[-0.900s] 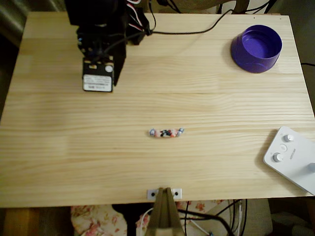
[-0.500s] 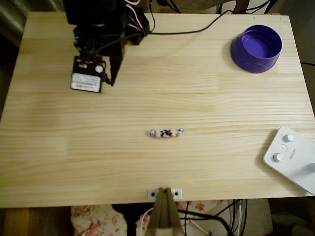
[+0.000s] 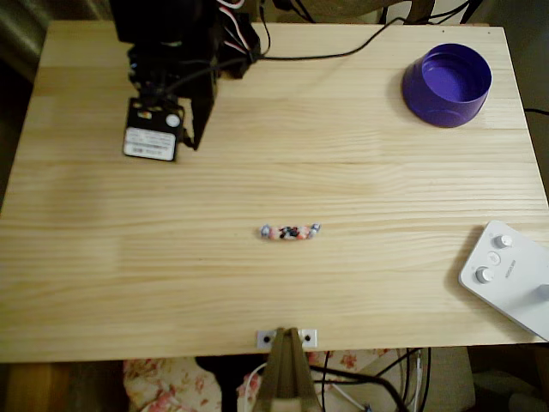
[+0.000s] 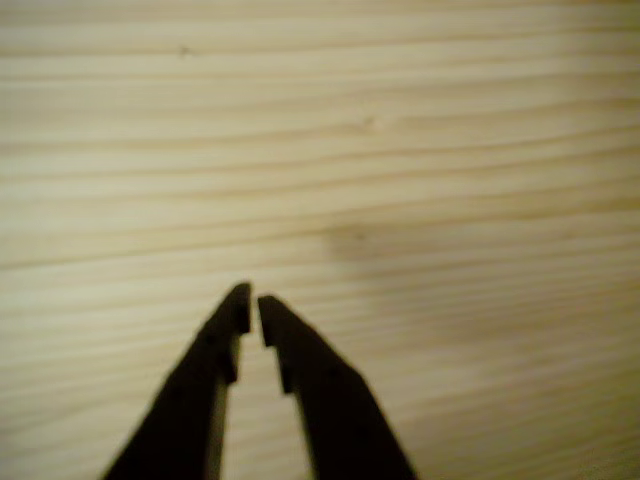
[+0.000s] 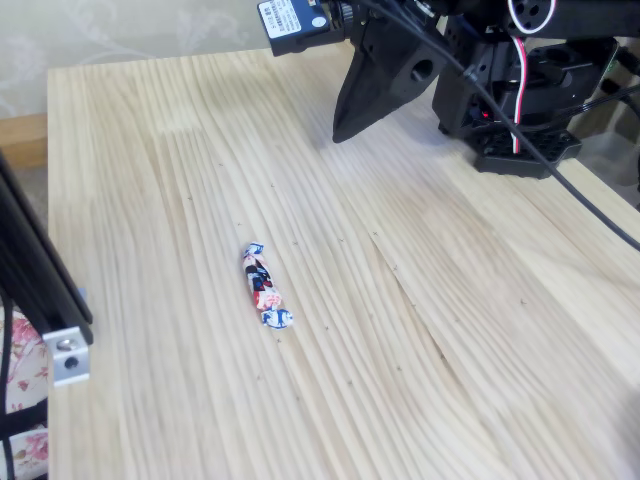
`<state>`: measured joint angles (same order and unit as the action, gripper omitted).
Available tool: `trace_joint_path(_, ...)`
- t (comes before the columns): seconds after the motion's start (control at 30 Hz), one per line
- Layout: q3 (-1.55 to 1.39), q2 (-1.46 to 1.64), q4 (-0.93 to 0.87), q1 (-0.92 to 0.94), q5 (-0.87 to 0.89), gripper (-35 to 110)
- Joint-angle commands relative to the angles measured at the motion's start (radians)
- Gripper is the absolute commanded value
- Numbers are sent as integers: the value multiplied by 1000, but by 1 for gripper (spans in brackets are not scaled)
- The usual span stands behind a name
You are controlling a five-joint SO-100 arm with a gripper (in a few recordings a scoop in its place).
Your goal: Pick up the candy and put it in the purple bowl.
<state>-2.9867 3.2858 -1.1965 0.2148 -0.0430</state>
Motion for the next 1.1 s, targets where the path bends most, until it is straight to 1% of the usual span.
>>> trace_joint_path(0.0, 8, 14, 12, 17, 0, -1)
trace_joint_path(1.07, 8, 14, 12, 3, -15, -1)
